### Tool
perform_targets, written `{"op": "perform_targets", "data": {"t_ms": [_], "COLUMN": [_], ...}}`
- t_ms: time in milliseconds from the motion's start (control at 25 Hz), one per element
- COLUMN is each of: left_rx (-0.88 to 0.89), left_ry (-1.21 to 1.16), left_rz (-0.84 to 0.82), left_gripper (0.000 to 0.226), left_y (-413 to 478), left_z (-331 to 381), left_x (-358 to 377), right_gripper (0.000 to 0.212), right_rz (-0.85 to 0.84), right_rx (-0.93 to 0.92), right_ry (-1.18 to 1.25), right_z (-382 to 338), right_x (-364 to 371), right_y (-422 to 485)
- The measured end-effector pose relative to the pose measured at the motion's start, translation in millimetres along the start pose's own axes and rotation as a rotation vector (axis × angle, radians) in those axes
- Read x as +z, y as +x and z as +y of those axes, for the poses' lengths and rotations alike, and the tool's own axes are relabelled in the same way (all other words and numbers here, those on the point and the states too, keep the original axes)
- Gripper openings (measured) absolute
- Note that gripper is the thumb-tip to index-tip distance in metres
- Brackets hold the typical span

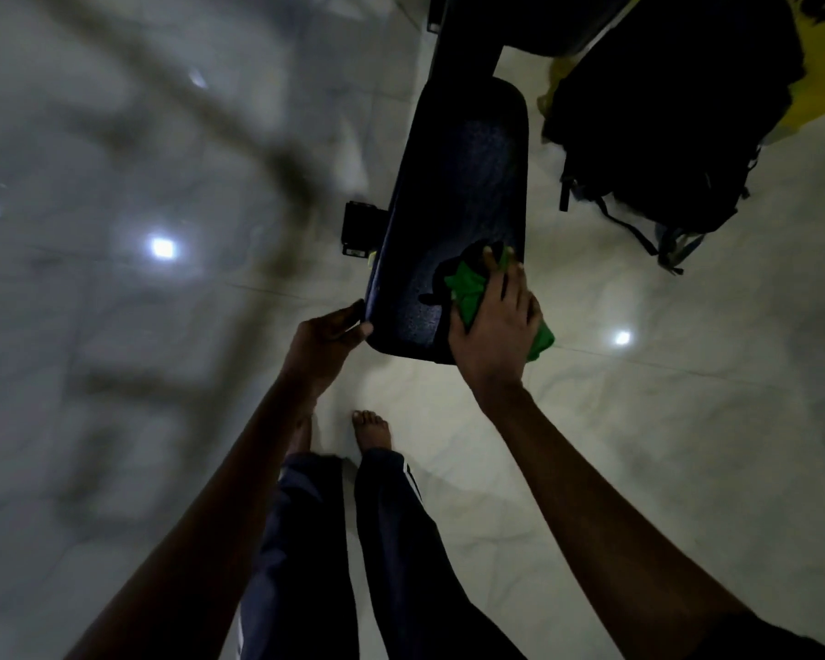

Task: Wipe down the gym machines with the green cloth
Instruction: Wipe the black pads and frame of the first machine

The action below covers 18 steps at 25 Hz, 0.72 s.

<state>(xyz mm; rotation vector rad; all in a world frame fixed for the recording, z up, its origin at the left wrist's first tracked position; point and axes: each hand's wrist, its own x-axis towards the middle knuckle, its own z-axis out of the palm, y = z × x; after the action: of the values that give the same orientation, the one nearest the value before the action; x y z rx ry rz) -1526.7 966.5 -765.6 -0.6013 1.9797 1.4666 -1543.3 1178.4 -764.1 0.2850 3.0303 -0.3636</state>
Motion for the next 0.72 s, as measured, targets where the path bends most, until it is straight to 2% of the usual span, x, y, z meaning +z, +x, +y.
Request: {"op": "perform_targets", "data": {"t_ms": [120, 280, 440, 600, 720], "left_rx": [-0.071, -0.175, -0.204, -0.205, -0.183], "left_ry": [-0.293, -0.598, -0.643, -0.633, -0.544], "left_rz": [-0.026, 0.003, 0.038, 0.136, 0.145], "left_gripper": [0.038, 0.047, 0.054, 0.058, 0.056], "left_y": [-3.7, -6.7, -16.0, -21.1, -15.0], "left_z": [-13.3, -21.1, -34.0, -42.9, -40.9], "left_x": [2.5, 5.6, 10.5, 3.4, -6.9], "right_gripper": [0.08, 0.077, 0.077, 0.078, 0.074], "right_rz": [-0.114, -0.114, -0.089, -0.189, -0.2], "right_rx": [-0.263, -0.318, -0.315, -0.541, -0.613], "right_ry": [-0.045, -0.072, -0.126, -0.125, -0.108], "right_z": [3.9, -21.9, -59.6, -48.8, -37.6], "right_x": [-1.7, 3.0, 12.0, 12.3, 6.8], "right_y": [-19.8, -2.7, 8.0, -26.2, -29.3]}}
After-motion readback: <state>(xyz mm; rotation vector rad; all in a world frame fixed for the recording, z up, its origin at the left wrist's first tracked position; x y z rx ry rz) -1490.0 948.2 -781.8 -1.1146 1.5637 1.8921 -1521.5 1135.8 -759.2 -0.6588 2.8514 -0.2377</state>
